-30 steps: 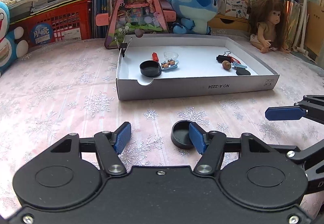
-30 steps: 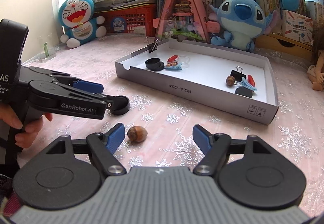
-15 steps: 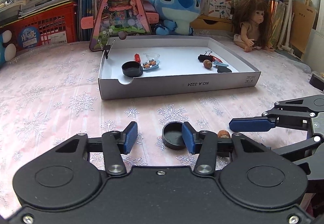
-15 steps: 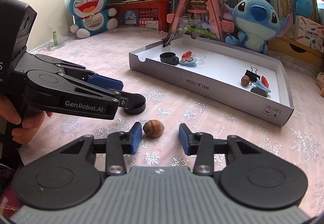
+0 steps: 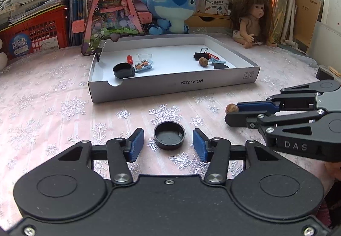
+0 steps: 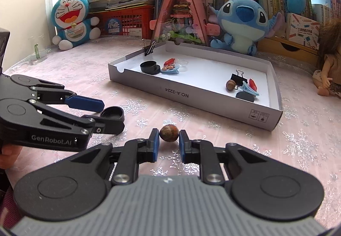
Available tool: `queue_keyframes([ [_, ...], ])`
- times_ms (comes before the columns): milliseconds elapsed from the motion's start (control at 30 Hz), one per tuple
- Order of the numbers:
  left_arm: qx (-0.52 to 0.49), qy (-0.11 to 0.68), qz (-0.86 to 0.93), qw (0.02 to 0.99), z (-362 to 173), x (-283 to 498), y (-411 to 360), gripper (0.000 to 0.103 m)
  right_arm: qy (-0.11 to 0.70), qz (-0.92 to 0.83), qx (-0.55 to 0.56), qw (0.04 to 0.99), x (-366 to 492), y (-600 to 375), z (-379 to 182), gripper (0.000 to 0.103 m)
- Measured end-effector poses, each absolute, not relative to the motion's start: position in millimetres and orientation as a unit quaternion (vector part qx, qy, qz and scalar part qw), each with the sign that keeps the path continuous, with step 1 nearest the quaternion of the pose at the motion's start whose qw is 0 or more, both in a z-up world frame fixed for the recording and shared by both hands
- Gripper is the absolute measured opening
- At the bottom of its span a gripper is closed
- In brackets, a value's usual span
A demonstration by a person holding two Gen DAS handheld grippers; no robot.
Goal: Organize rigid objects
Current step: 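Close the left tool on the black cap while the right tool grasps the walnut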
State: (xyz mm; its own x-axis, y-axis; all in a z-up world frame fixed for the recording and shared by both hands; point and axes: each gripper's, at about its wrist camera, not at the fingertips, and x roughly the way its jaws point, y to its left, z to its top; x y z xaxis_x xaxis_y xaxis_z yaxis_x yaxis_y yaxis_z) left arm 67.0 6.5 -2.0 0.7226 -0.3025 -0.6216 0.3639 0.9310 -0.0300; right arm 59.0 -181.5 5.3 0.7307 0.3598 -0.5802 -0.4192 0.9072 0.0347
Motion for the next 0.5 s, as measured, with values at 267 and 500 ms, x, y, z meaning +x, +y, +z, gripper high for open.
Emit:
queue_keyframes([
  [267, 0.056, 0.314, -0.164, 0.934, 2, 69, -2, 0.030, 0.297, 0.187, -0.043, 0.935, 65, -186, 11, 0.024],
  [500, 0.043, 0.307, -0.148, 0.939, 16, 81, -6, 0.030, 0.291, 0.172, -0.036, 0.940, 75, -188, 19, 0.024],
])
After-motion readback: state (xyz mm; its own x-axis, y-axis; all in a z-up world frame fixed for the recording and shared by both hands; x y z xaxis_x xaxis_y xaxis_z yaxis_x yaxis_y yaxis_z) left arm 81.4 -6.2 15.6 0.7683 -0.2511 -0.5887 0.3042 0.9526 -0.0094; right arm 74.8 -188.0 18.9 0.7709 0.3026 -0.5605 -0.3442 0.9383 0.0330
